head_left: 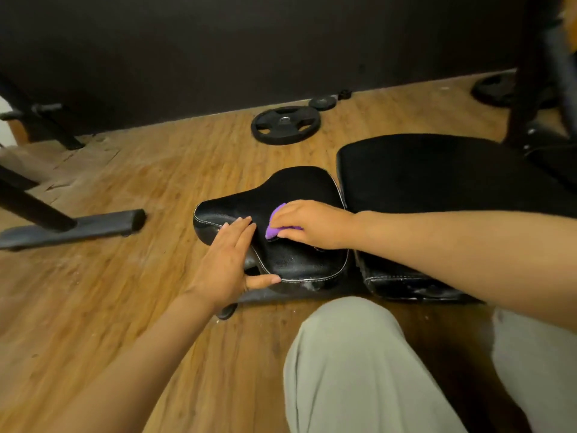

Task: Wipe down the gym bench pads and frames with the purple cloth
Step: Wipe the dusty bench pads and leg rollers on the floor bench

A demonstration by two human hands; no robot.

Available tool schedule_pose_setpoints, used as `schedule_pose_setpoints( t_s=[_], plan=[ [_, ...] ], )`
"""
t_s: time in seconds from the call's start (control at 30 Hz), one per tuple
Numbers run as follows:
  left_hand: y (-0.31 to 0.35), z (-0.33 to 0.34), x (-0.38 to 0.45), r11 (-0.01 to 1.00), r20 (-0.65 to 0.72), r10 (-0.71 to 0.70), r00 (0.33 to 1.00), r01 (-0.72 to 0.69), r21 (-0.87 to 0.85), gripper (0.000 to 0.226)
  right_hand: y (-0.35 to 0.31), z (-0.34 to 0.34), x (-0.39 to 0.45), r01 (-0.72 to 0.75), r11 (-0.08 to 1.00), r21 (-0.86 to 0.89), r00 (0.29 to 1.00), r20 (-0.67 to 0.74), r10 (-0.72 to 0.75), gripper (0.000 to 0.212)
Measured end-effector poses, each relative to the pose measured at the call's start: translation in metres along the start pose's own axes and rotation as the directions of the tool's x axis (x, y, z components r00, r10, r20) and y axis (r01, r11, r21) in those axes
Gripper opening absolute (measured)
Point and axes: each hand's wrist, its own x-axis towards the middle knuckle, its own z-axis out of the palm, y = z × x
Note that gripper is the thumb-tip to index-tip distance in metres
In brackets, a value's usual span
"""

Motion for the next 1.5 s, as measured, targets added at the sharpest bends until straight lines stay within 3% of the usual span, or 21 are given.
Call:
schedule_pose_setpoints(
  t_s=[0.13,0.27,0.57,0.9,1.07,1.17,1.27,1.37,1.5],
  plan=[
    [0.024,-0.007,0.008,0.998,-0.055,0.008,0.998,-0.012,-0.068,0.120,0.006,-0.017,-0.031,-0.071,0.997,0.039,0.997,0.010,0.070,0.025],
    [0.062,-0.014,0.023,0.994,-0.058,0.006,0.998,-0.012,-0.108,0.108,0.020,-0.042,-0.073,-0.126,0.987,0.096,0.986,-0.096,0.135,0.025],
    [0.185,-0.012,0.092,0.978,-0.056,0.082,0.995,-0.091,-0.187,0.090,0.068,-0.113,-0.212,-0.223,0.975,0.025,0.960,-0.171,0.224,0.026],
    [0.379,0.035,0.177,0.886,0.075,0.434,0.898,-0.410,-0.217,0.083,0.124,-0.157,-0.424,-0.529,0.848,0.018,0.787,-0.363,0.499,0.025],
    [0.463,0.063,0.204,0.836,0.108,0.528,0.842,-0.495,-0.236,0.081,0.139,-0.172,-0.506,-0.656,0.754,0.023,0.681,-0.412,0.605,0.025],
    [0.510,0.078,0.217,0.816,0.136,0.563,0.815,-0.524,-0.244,0.077,0.151,-0.173,-0.546,-0.720,0.689,0.081,0.574,-0.488,0.657,0.025],
    [0.557,0.094,0.233,0.794,0.148,0.596,0.790,-0.550,-0.258,0.072,0.165,-0.164,-0.577,-0.775,0.600,0.197,0.388,-0.601,0.698,0.026],
    [0.597,0.108,0.252,0.778,0.149,0.616,0.774,-0.567,-0.270,0.068,0.180,-0.151,-0.597,-0.760,0.511,0.401,0.128,-0.678,0.724,0.026],
    [0.633,0.132,0.277,0.762,0.105,0.632,0.768,-0.591,-0.264,0.064,0.206,-0.133,-0.616,-0.648,0.363,0.670,-0.301,-0.663,0.686,0.022]
  ],
)
